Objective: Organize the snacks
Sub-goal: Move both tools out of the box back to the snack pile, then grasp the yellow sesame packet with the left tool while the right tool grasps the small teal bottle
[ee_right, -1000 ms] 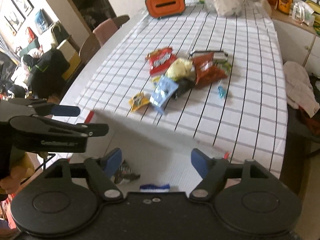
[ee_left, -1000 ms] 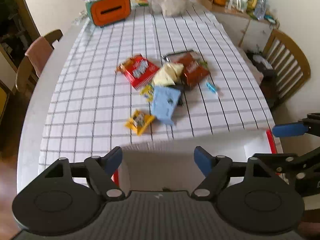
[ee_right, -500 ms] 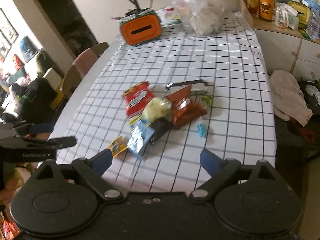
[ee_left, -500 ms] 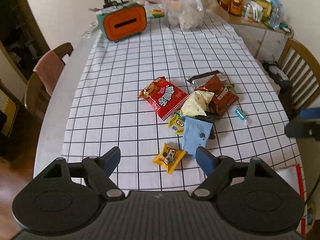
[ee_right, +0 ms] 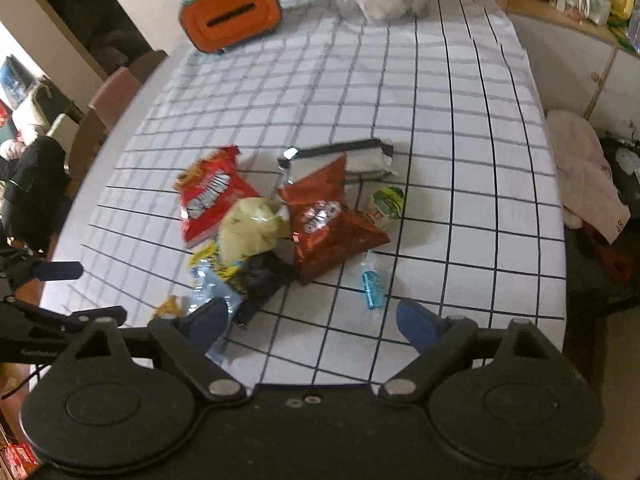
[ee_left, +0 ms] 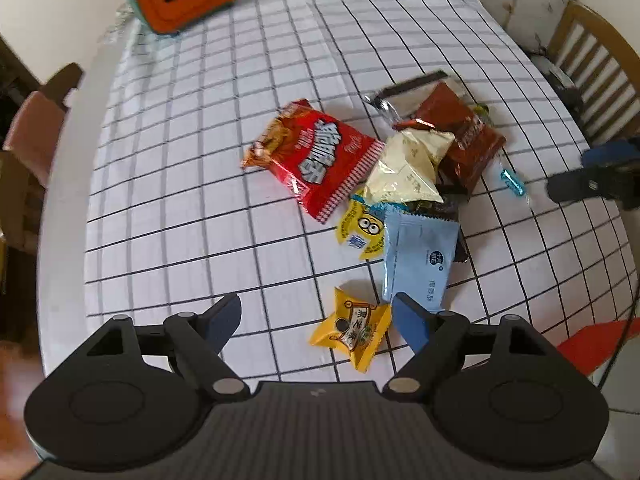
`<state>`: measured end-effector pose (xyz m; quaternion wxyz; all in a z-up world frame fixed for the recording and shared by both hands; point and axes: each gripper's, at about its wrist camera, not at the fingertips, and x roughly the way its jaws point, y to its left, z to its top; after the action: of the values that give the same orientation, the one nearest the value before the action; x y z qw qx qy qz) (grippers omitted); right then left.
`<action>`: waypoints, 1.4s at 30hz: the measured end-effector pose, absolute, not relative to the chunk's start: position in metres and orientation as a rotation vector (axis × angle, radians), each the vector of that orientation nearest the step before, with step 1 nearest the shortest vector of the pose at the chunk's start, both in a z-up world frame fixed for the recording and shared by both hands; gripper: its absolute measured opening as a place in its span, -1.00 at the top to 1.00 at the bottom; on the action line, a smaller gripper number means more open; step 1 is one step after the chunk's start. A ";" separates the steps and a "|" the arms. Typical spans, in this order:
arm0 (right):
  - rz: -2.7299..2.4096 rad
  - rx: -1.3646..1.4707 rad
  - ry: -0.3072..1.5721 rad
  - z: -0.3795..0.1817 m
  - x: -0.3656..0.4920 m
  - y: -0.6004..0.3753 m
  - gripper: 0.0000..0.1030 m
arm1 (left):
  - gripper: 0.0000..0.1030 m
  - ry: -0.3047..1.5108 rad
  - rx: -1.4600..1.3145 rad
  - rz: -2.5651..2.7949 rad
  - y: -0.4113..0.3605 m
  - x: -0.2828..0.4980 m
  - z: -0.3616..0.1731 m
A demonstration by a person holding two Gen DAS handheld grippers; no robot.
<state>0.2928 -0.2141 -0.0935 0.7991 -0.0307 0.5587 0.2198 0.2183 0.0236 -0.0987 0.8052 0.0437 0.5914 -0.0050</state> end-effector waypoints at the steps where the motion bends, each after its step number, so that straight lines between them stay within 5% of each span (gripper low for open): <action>1: 0.459 -0.067 1.210 -0.099 0.297 -0.214 -0.69 | -0.60 1.283 0.093 -0.030 0.025 0.222 -0.102; 22: 0.369 -0.128 1.321 -0.164 0.332 -0.204 0.16 | -0.57 1.439 0.139 -0.173 0.013 0.239 -0.169; 27: 0.367 -0.170 1.298 -0.165 0.330 -0.198 0.28 | -0.21 1.467 0.136 -0.163 0.014 0.242 -0.177; 34: 0.329 -0.192 1.277 -0.164 0.328 -0.197 0.77 | 0.14 1.449 0.110 -0.152 0.018 0.245 -0.177; 42: 0.301 -0.126 1.271 -0.162 0.324 -0.205 0.79 | 0.30 1.432 0.059 -0.129 0.031 0.246 -0.178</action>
<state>0.3243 -0.2052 -0.1617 0.7922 -0.0587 0.5910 0.1400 0.2459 0.0309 -0.1780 0.7521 0.0268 0.6559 -0.0590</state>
